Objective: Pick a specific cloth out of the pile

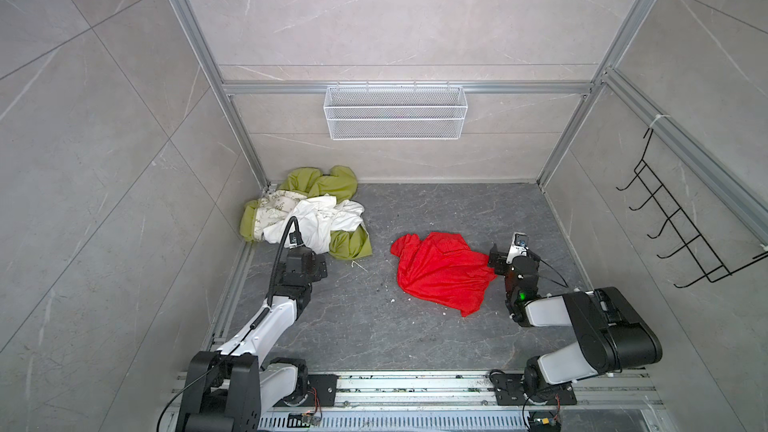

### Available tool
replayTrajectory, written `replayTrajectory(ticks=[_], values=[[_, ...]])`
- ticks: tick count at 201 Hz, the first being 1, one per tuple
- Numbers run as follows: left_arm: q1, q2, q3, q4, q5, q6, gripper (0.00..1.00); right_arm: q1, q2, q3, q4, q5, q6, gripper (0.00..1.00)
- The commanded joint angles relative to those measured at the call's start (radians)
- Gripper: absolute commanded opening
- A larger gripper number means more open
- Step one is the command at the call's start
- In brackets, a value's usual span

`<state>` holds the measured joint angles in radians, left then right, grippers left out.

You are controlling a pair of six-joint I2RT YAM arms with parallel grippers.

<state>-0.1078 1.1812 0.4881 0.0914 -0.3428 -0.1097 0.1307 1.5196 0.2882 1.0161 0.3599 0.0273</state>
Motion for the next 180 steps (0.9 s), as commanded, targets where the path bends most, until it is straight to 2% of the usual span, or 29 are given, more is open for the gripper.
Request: replayTrajectory(ticks=[1, 30, 43, 73, 99, 124, 180], values=[[0.028, 0.037, 0.021, 0.093, 0.069, 0.071, 0.98, -0.014, -0.002, 0.043, -0.073, -0.042, 0.04, 1.0], [0.045, 0.117, -0.012, 0.21, 0.086, 0.1, 0.98, -0.016, 0.003, 0.041, -0.061, -0.043, 0.042, 1.0], [0.066, 0.139, -0.011, 0.268, 0.129, 0.109, 0.97, -0.017, 0.003, 0.043, -0.063, -0.044, 0.041, 1.0], [0.109, 0.183, -0.035, 0.438, 0.202, 0.063, 0.96, -0.018, 0.003, 0.043, -0.063, -0.046, 0.041, 1.0], [0.115, 0.189, -0.061, 0.516, 0.199, 0.098, 0.97, -0.018, 0.004, 0.043, -0.063, -0.046, 0.041, 1.0], [0.167, 0.239, -0.118, 0.676, 0.22, 0.064, 0.98, -0.019, 0.001, 0.041, -0.062, -0.045, 0.042, 1.0], [0.197, 0.294, -0.128, 0.735, 0.261, 0.044, 0.98, -0.018, 0.0, 0.04, -0.06, -0.046, 0.04, 1.0]])
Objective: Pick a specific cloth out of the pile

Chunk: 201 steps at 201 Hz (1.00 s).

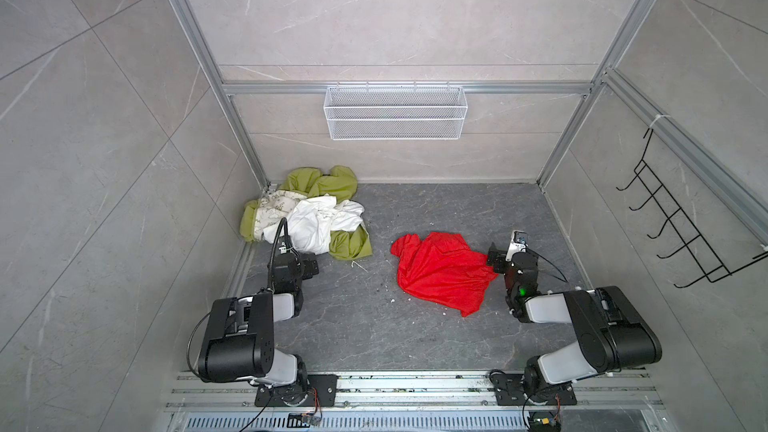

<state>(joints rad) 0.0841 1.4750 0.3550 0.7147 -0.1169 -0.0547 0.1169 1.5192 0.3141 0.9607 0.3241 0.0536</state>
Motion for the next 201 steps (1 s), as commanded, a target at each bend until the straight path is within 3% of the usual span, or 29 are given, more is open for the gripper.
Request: replayTrajectory(ticks=[1, 118, 150, 201], values=[[0.005, 0.001, 0.006, 0.112, 0.036, -0.012, 0.98, -0.005, 0.001, 0.014, -0.005, -0.01, 0.015, 1.0], [0.004, 0.023, 0.004, 0.131, 0.052, 0.004, 0.99, -0.005, 0.003, 0.017, -0.009, -0.011, 0.014, 1.0], [0.005, 0.024, 0.004, 0.132, 0.05, 0.004, 0.99, -0.017, 0.007, 0.036, -0.044, -0.077, 0.005, 1.0], [0.003, 0.024, 0.003, 0.129, 0.049, 0.004, 1.0, -0.021, 0.006, 0.039, -0.05, -0.083, 0.006, 1.0]])
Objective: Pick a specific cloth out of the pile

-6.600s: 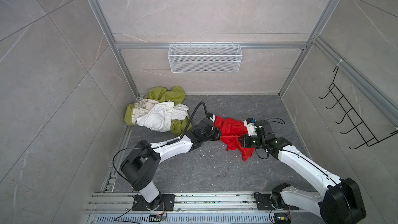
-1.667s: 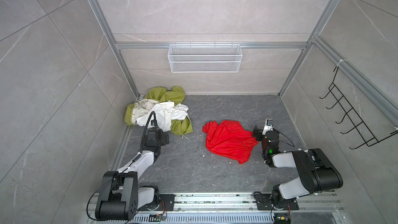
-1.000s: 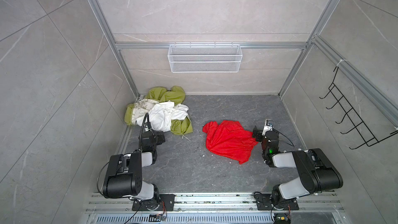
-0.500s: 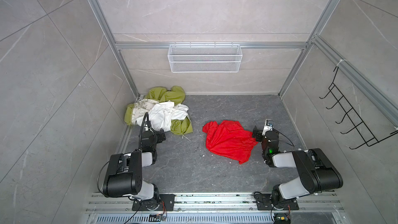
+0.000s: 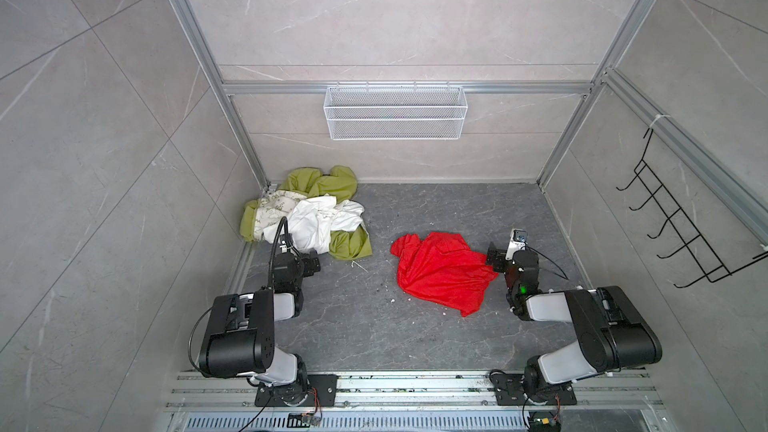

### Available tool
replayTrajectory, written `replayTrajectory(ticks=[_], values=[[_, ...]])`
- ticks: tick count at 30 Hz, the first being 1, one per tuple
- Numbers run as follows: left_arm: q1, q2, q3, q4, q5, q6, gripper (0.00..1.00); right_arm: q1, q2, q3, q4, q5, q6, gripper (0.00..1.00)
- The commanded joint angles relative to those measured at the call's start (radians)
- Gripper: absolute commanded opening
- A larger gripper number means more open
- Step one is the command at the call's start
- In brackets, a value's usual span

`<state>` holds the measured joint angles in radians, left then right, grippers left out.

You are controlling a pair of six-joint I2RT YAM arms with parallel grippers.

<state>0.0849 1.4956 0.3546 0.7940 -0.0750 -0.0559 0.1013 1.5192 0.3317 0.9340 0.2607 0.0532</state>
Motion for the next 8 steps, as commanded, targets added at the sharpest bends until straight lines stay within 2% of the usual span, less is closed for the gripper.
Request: replayTrajectory(ticks=[1, 8], values=[[0.002, 0.003, 0.004, 0.05, 0.007, 0.005, 1.0, -0.006, 0.007, 0.021, -0.024, -0.02, 0.006, 1.0], [0.001, 0.002, 0.003, 0.054, 0.007, 0.005, 1.0, -0.011, 0.004, 0.015, -0.014, -0.028, 0.011, 1.0]])
